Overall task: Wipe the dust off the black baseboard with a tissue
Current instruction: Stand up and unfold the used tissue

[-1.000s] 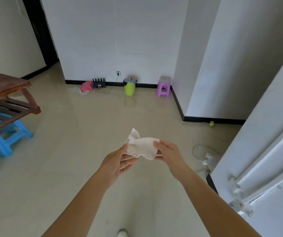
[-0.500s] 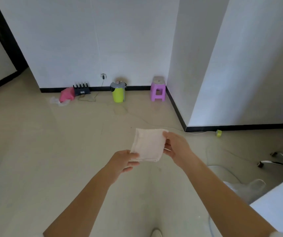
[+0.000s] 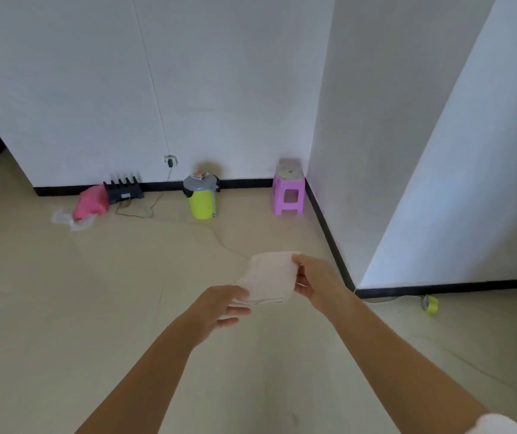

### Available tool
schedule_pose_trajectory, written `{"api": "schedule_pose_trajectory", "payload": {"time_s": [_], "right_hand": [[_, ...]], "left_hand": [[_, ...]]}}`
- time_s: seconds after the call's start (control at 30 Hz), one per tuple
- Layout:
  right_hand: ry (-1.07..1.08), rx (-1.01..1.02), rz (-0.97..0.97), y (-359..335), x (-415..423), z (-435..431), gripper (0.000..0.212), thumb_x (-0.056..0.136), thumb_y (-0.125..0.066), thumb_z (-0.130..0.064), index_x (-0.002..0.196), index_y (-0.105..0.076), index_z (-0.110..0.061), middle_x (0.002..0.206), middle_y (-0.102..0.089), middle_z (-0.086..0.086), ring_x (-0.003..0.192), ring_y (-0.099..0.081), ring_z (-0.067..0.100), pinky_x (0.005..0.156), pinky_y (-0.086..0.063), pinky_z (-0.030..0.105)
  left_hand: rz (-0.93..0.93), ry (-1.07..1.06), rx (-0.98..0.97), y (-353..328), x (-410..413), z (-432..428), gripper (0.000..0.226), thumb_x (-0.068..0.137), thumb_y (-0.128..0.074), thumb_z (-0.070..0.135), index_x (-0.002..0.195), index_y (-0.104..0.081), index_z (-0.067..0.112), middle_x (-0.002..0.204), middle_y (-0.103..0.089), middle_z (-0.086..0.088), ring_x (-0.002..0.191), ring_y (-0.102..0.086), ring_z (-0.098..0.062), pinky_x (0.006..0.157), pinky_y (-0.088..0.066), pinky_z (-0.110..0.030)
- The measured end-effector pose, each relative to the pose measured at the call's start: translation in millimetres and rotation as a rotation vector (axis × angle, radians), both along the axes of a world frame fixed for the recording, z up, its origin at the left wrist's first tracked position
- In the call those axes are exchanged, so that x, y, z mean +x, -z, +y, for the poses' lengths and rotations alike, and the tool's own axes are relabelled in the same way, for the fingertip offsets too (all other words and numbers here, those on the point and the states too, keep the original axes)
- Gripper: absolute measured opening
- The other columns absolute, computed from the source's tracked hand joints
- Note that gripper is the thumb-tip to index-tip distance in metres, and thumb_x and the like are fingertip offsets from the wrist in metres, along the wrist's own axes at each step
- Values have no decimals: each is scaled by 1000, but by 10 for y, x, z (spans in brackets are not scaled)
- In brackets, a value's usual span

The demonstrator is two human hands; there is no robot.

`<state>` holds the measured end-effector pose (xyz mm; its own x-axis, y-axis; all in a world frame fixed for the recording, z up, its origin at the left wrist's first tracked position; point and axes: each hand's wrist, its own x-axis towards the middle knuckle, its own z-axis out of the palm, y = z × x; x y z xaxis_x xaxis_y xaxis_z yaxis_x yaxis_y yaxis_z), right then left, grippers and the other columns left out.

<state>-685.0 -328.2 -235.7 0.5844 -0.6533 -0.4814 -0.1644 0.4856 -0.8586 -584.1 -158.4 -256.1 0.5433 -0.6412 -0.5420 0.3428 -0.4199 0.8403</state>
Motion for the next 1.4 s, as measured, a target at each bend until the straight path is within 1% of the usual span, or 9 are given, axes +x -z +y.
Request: {"api": "schedule_pose_trajectory", "payload": {"time_s": [0.27, 0.43, 0.6, 0.87, 1.07, 1.17, 1.23, 1.3, 1.4], "right_hand": [[-35, -2, -6, 119, 2228, -1564, 13, 92, -53, -11, 82, -62, -10, 76, -59, 9, 63, -54, 19, 59, -46, 28], [-3, 23, 11, 101, 3405, -2577, 13, 92, -53, -12, 83, -61, -12, 77, -60, 8, 66, -55, 19, 61, -47, 28], [59, -10, 47, 38, 4230, -3719, 8, 92, -55, -14, 93, -62, -9, 79, -62, 8, 67, -57, 19, 62, -48, 28], [104, -30, 81, 355, 5553, -5843, 16, 91, -55, -14, 102, -64, -7, 82, -63, 8, 71, -59, 21, 66, -49, 31], [116, -48, 116, 262, 6496, -7369, 11, 92, -55, -10, 100, -61, -5, 82, -61, 9, 69, -58, 20, 61, -49, 30], [99, -43, 131, 265, 6947, -7906, 8, 92, -54, -10, 92, -62, -9, 83, -61, 8, 71, -58, 19, 69, -51, 32], [96, -31, 149, 340, 7247, -8259, 9, 92, -54, -11, 87, -61, -11, 79, -60, 8, 69, -58, 20, 74, -50, 34], [113, 6, 160, 480, 7538, -8631, 10, 92, -54, -12, 88, -63, -9, 77, -61, 8, 66, -58, 20, 70, -50, 32], [145, 92, 101, 736, 8000, -9224, 12, 94, -55, -13, 87, -64, -9, 71, -63, 6, 61, -59, 18, 64, -47, 28]], "left_hand": [[-85, -28, 107, 230, 2195, -1665, 11, 90, -58, 20, 96, -64, 13, 94, -69, -1, 93, -67, -18, 78, -45, -26], [-152, -8, 142, 256, 3534, -2826, 1, 87, -60, 16, 87, -61, 15, 90, -65, -2, 78, -65, -15, 68, -42, -23], [-184, 70, 143, 226, 4505, -3963, 12, 85, -62, 15, 74, -59, 19, 79, -63, 3, 67, -62, -10, 61, -38, -22], [-101, 93, 114, 546, 5909, -6054, 3, 85, -60, 12, 83, -62, 14, 82, -66, 3, 73, -65, -14, 68, -45, -24], [-81, 96, 112, 591, 6902, -7528, 15, 89, -61, 18, 98, -68, 8, 93, -71, -2, 83, -67, -16, 81, -50, -30], [-82, 99, 123, 640, 7341, -8082, 16, 90, -61, 19, 97, -68, 7, 94, -71, -4, 82, -67, -16, 80, -49, -30], [-52, 74, 126, 693, 7673, -8447, 14, 89, -62, 18, 95, -68, 7, 94, -71, -6, 82, -68, -17, 79, -48, -30], [30, 40, 106, 767, 8023, -8844, 9, 87, -61, 15, 90, -67, 8, 90, -70, -7, 80, -68, -18, 77, -47, -30], [267, -26, 36, 963, 8561, -9473, 9, 89, -59, 12, 92, -66, 8, 89, -69, -8, 82, -66, -20, 77, -47, -31]]}}
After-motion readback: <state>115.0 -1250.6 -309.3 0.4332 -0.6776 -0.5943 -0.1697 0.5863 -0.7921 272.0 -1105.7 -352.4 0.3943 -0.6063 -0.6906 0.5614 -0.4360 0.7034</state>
